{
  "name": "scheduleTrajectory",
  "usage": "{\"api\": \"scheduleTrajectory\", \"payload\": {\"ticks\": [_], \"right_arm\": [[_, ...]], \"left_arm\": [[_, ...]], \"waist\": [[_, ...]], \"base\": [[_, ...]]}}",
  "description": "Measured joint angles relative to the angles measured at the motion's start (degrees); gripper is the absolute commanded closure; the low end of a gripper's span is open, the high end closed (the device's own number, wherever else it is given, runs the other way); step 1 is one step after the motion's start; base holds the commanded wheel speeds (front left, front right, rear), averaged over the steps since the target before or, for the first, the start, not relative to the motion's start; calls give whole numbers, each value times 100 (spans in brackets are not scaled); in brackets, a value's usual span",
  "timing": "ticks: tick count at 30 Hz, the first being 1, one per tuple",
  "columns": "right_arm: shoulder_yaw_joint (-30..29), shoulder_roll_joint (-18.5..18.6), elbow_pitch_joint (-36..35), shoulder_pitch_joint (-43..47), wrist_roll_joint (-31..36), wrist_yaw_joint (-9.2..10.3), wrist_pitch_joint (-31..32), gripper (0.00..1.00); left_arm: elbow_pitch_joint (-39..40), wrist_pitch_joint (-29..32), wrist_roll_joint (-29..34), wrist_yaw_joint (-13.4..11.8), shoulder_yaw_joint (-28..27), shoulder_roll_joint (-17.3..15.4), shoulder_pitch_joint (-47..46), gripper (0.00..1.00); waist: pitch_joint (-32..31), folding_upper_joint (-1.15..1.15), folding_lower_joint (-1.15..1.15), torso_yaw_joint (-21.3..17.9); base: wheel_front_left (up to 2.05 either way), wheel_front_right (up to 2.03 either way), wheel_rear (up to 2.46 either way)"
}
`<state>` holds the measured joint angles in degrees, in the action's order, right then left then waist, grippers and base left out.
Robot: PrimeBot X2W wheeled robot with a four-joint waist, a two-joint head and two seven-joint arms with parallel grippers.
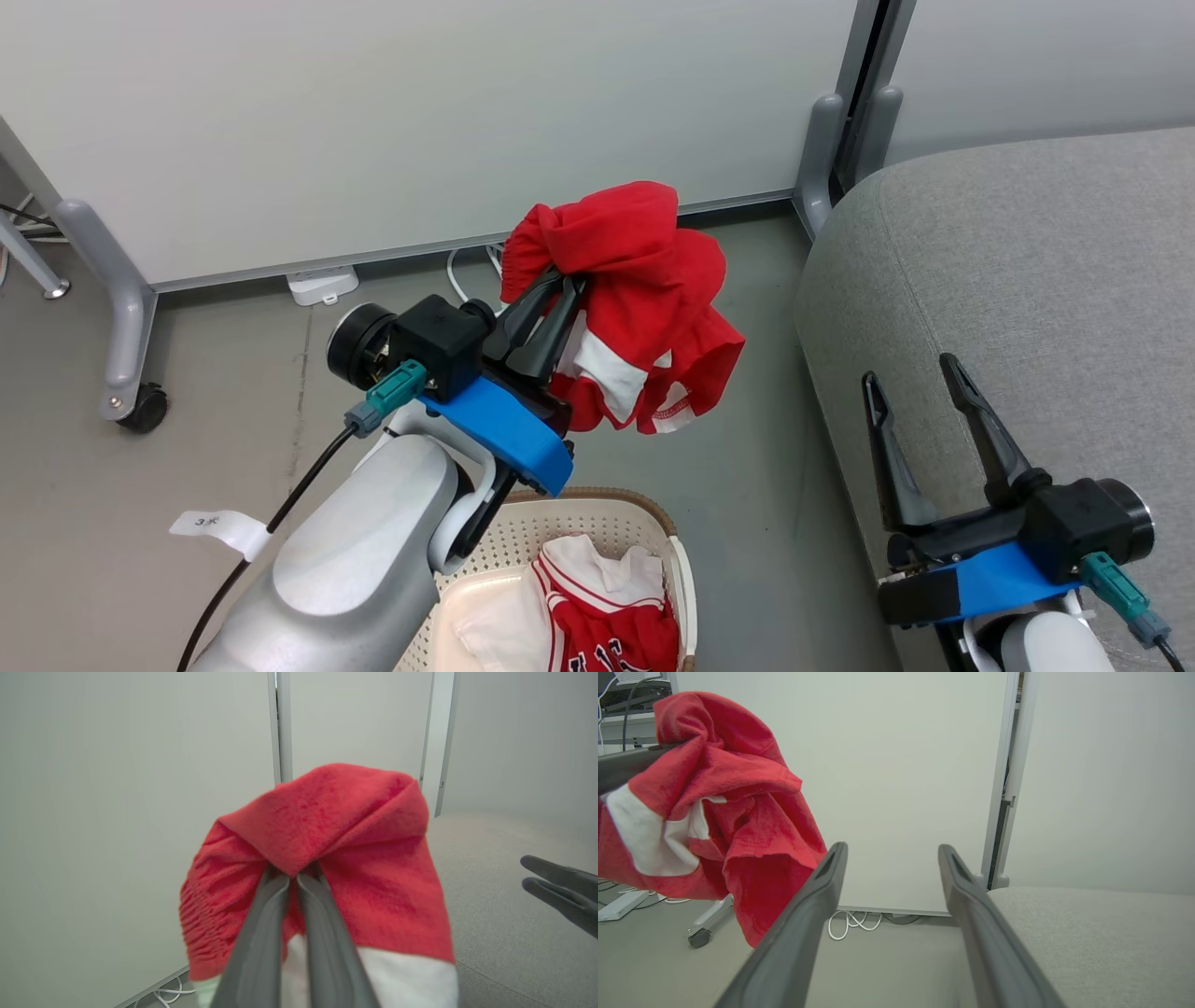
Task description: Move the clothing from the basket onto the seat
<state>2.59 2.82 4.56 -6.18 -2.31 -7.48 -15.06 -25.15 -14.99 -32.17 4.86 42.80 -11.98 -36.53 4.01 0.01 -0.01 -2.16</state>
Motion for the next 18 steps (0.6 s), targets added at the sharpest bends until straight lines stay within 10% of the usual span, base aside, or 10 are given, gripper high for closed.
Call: {"api": "scheduleTrajectory", "payload": {"ticks": [18], "right_arm": [[1852, -1, 124, -465, -797, 0, 0, 0]], "left_arm": [[-53, 0, 121, 79, 85, 170, -45, 100]], "waist": [[78, 0, 1, 139]], "base": [[0, 0, 0]]}}
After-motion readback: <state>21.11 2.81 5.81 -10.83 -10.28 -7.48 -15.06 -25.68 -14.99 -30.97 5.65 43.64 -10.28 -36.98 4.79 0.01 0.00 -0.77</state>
